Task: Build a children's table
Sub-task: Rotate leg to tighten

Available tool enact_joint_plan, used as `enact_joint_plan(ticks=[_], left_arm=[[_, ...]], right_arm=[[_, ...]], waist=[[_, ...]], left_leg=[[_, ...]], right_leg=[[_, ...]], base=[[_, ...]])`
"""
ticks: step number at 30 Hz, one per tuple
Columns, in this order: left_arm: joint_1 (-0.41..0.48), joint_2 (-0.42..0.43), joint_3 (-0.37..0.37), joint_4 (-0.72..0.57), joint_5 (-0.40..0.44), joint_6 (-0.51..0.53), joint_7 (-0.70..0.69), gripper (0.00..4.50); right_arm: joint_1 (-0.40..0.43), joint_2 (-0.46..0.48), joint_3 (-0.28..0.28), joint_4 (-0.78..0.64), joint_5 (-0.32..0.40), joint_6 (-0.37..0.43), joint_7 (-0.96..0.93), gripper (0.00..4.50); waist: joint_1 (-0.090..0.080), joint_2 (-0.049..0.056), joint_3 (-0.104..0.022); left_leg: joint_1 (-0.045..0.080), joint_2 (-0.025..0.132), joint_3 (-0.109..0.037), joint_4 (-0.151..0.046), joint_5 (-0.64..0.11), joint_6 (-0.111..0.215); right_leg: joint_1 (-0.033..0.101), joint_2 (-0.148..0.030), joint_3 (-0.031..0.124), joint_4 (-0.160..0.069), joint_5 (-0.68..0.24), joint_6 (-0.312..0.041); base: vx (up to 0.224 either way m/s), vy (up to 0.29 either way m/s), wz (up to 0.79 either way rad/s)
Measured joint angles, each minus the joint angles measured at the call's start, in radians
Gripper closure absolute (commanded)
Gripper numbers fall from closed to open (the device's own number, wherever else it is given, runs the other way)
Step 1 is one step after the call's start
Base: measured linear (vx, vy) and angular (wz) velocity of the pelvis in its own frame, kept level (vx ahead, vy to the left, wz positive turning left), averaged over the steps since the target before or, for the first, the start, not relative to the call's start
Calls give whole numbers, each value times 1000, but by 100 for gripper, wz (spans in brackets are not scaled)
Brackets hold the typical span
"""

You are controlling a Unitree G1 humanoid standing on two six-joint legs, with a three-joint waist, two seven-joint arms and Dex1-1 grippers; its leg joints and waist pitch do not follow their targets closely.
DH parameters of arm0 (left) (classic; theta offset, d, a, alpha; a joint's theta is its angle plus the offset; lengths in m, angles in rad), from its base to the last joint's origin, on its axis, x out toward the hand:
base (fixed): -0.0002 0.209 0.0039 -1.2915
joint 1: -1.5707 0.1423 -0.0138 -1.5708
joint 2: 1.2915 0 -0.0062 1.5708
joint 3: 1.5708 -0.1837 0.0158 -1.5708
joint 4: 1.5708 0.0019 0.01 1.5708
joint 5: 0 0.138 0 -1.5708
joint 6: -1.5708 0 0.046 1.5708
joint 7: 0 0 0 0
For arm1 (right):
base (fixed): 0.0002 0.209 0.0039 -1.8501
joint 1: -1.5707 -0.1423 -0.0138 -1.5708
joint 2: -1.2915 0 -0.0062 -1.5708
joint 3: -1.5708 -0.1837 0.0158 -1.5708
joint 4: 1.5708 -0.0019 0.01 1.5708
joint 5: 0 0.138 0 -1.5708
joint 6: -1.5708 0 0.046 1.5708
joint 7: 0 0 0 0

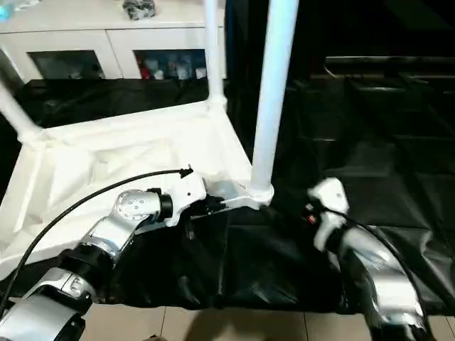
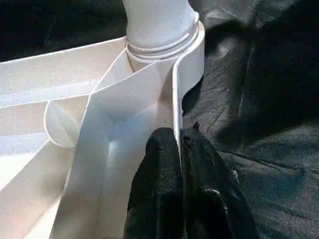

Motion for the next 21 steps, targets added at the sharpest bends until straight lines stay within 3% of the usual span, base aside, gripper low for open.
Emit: enact_joint_plan(ticks=[5, 9, 16, 21], left_arm=[[17, 29, -1, -26, -28, 0, -65, 450], [24, 51, -1, -33, -44, -10, -118, 450], [43, 91, -2, -65, -66, -20, -186, 450], [48, 100, -3, -77, -68, -20, -199, 450]], right_arm=[[0, -25, 26, 0, -2, 8, 37, 3], [-4, -40, 79, -1, -3, 14, 97, 3], [-92, -59, 143, 70, -39, 1, 174, 3], [-142, -59, 176, 144, -60, -5, 207, 49]], waist=[[1, 0, 0], [1, -1, 1], [0, -6, 4], [0, -9, 6]], left_leg=[[0, 0, 0, 0, 0, 0], [0, 0, 0, 1, 0, 0], [0, 1, 0, 3, 0, 0], [0, 1, 0, 7, -1, 1]], right_leg=[[-1, 0, -1, 0, 0, 0], [0, 0, 0, 0, 0, 0], [-1, 0, 0, 4, 0, 0], [-3, 0, 0, 5, 0, 0]], base=[[0, 0, 0], [0, 0, 0], [0, 0, 0], [0, 0, 0]])
